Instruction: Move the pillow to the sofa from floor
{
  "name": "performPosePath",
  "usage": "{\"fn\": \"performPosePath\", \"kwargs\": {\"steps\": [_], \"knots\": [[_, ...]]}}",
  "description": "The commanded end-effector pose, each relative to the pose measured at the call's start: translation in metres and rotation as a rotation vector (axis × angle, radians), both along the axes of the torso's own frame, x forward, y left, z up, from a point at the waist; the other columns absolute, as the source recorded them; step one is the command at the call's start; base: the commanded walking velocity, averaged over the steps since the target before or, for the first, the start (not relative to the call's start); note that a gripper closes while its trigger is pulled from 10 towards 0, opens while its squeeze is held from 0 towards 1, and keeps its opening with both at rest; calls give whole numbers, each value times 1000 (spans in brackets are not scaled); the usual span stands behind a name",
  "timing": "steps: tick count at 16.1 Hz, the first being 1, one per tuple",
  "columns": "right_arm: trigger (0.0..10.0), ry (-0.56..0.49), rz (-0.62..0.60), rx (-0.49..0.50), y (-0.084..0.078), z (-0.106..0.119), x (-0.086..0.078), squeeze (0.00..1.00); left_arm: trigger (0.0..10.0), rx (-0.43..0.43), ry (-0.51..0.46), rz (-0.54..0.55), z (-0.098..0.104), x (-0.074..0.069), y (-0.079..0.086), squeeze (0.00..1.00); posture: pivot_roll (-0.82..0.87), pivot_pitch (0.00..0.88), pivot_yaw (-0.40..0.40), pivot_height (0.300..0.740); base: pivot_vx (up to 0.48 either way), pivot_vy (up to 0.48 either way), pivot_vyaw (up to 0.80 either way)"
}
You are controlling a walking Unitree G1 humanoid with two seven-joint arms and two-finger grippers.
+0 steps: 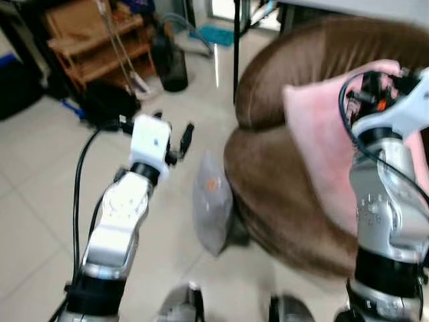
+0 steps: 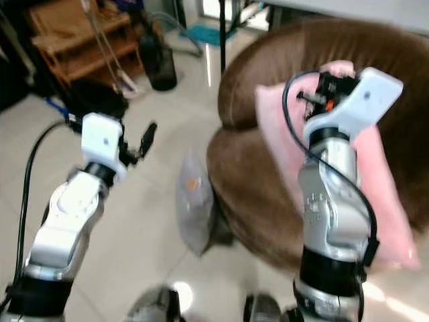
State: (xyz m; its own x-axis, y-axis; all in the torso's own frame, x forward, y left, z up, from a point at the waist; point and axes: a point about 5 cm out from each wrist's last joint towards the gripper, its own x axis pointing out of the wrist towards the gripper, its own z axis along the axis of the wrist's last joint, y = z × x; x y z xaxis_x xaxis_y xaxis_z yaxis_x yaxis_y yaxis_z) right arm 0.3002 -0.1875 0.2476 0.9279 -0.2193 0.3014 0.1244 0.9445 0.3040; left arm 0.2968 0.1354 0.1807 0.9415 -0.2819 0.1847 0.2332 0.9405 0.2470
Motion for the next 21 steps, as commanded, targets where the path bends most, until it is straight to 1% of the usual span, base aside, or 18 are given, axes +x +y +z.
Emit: {"fn": "performPosePath", "kwargs": {"steps": [1, 3, 5, 7, 8, 9, 11, 12, 20, 21], "knots": [[10000, -29, 22, 4, 4, 3, -2, 0, 10000, -1, 8, 16, -1, 0, 3, 0, -40, 14, 55, 740, 0, 0, 0], [10000, 12, 18, 12, 4, -9, -3, 0, 10000, -11, 1, 10, 0, 0, 2, 0, -42, 11, 59, 740, 0, 0, 0], [10000, 49, 14, 4, 4, -21, -6, 0, 10000, 7, -1, -9, -1, 1, 0, 0, -45, 6, 68, 740, 0, 0, 0], [10000, 72, 11, 10, 5, -28, -8, 0, 10000, -6, 3, -24, -1, 2, -2, 0, -49, 0, 72, 740, 0, 0, 0], [10000, 72, 11, 10, 5, -28, -8, 0, 10000, -6, 3, -24, -1, 2, -2, 0, -49, 0, 72, 740, 0, 0, 0], [10000, 111, 26, 2, 7, -34, -7, 0, 10000, -16, 6, -37, -1, 2, -2, 0, -49, 0, 73, 740, 0, 0, 0], [10000, 165, 61, -18, 15, -47, -7, 0, 10000, -17, 12, -37, -2, 4, -2, 0, -47, 0, 70, 740, 313, 0, 0], [10000, 177, 77, -6, 18, -51, -8, 0, 10000, -18, 15, -39, -2, 4, -2, 0, -45, 0, 70, 740, 334, 0, -800], [10000, 177, 91, -4, 21, -54, -5, 0, 10000, -17, 16, -65, -4, 4, -3, 0, -44, 0, 72, 740, 336, 0, -800], [10000, 180, 95, -4, 22, -55, -4, 0, 10000, -16, 16, -66, -4, 4, -4, 0, -43, 0, 72, 740, 334, 0, 0]]}}
